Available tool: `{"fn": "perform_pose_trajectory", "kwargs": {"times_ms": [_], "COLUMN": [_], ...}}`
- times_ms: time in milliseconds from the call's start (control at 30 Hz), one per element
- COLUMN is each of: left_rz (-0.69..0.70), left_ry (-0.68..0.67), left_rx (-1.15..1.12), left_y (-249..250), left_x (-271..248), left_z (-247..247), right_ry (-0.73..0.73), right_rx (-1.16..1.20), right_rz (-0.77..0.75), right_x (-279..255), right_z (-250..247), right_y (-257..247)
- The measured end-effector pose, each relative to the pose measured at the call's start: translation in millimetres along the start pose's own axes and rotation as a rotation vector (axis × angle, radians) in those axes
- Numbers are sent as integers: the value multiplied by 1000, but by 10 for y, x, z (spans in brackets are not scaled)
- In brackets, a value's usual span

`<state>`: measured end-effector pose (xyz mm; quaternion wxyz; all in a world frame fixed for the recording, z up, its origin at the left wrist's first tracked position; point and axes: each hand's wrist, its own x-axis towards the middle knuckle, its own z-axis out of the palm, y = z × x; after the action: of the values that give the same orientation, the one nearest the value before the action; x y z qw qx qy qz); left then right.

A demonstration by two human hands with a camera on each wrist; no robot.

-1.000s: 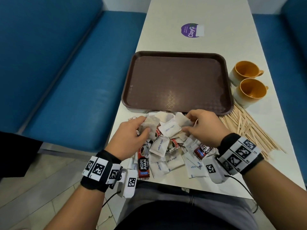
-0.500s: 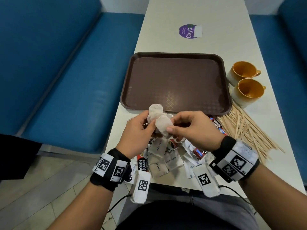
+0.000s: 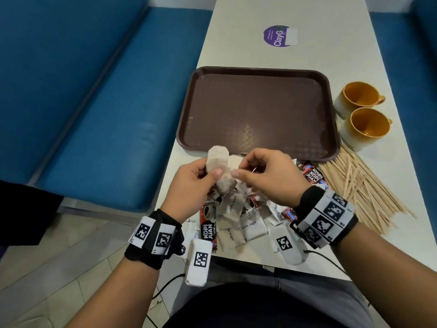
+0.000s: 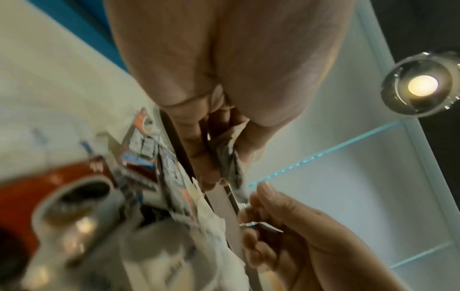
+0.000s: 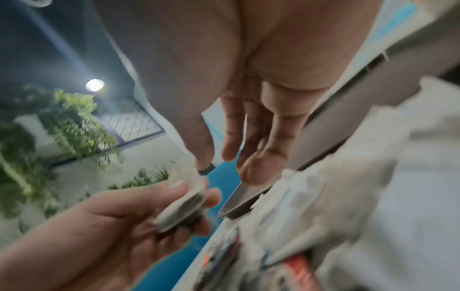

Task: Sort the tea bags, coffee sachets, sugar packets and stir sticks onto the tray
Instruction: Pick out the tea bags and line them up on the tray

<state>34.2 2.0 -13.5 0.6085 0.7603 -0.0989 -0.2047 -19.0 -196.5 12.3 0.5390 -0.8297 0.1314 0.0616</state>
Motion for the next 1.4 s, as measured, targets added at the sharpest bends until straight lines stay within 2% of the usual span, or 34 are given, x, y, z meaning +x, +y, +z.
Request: {"fn": "perform_pose_trajectory", "kwargs": {"times_ms": [100, 200, 367, 467, 833, 967, 1033, 1100, 1200, 1300, 1400], "left_rz": [69, 145, 75, 103, 36, 71, 59, 45, 103, 177, 216], "left_ry": [-13, -101, -292, -317, -253, -94, -13, -5, -56, -142, -171], "left_rx": [218, 444, 672, 685, 613, 563, 440, 261, 112, 5, -33], "left_y": [-9, 30, -34, -90, -47, -13, 14, 41, 67, 119, 176], "left_x": [36, 40, 83, 79, 45, 42, 56, 77, 156, 233, 307], "left_z": [-155, -297, -395, -381, -313, -252, -245, -259, -300, -293, -245], "right_ry": [95, 14, -14, -2, 3, 22, 46, 87, 106, 52, 6], "right_rx": [-351, -656, -807, -833, -751, -642, -543, -378, -82, 159, 254], "right_rz": [-92, -106, -69, -45, -14, -22, -40, -32, -22, -28, -35], "right_x": [103, 259, 402, 389, 407, 374, 363, 368, 401, 449, 501], "right_z": [-120, -119, 98, 155, 52, -42, -116, -193, -260, -242, -199], "right_y": [-16, -52, -93, -58, 75, 31, -29, -104, -217, -328, -420]}}
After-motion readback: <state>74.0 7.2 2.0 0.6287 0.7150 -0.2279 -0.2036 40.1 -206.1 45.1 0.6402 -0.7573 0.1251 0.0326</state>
